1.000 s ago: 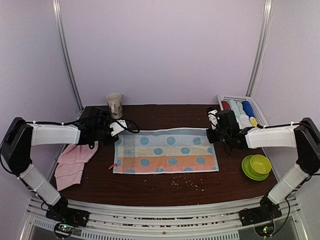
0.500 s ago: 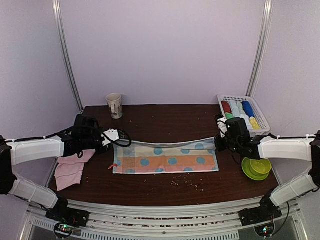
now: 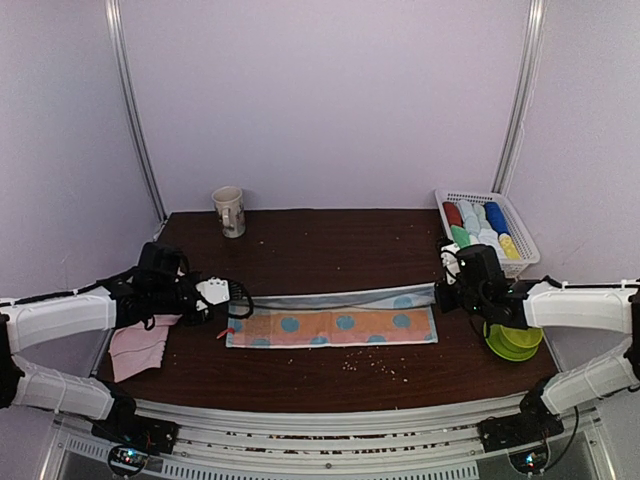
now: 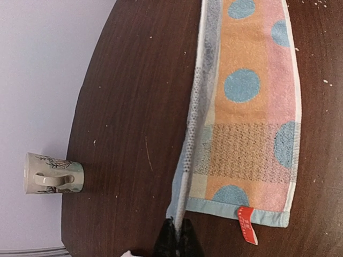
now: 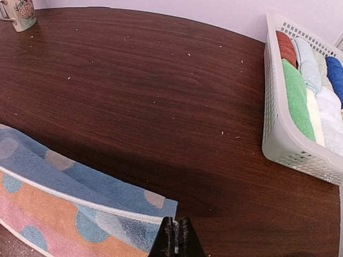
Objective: Roll the towels
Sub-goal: Fold the towel at the center of the board.
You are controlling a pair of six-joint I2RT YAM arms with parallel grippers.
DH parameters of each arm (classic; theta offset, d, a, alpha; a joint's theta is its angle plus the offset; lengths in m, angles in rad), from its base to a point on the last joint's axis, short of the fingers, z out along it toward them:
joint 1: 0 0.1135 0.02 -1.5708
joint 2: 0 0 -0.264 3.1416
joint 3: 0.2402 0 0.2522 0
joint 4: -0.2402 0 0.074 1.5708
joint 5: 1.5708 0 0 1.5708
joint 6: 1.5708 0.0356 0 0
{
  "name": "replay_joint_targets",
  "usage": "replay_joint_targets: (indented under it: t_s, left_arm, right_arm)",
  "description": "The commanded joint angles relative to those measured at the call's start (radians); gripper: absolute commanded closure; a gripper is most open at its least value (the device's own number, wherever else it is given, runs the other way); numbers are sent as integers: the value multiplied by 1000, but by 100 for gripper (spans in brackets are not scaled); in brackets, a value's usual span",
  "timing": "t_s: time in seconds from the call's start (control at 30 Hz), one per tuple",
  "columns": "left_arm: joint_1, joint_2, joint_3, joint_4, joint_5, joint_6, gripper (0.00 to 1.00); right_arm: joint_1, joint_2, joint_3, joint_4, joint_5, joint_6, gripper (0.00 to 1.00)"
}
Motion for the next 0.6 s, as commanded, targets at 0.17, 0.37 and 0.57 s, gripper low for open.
replay_joint_targets:
  t_s: [0.17,0.37,0.57]
  left_arm:
    - [7,-14,-16,-76,27,64,100]
    - [7,-4,-11,-112,51,81,100]
    - [7,13,-9,-145,67,102,100]
  right_arm:
    - [74,10,25,-82,113,-23,100]
    - [104,78,63,-147,194,-18,100]
    - [128,89,71,-178,232,-7,100]
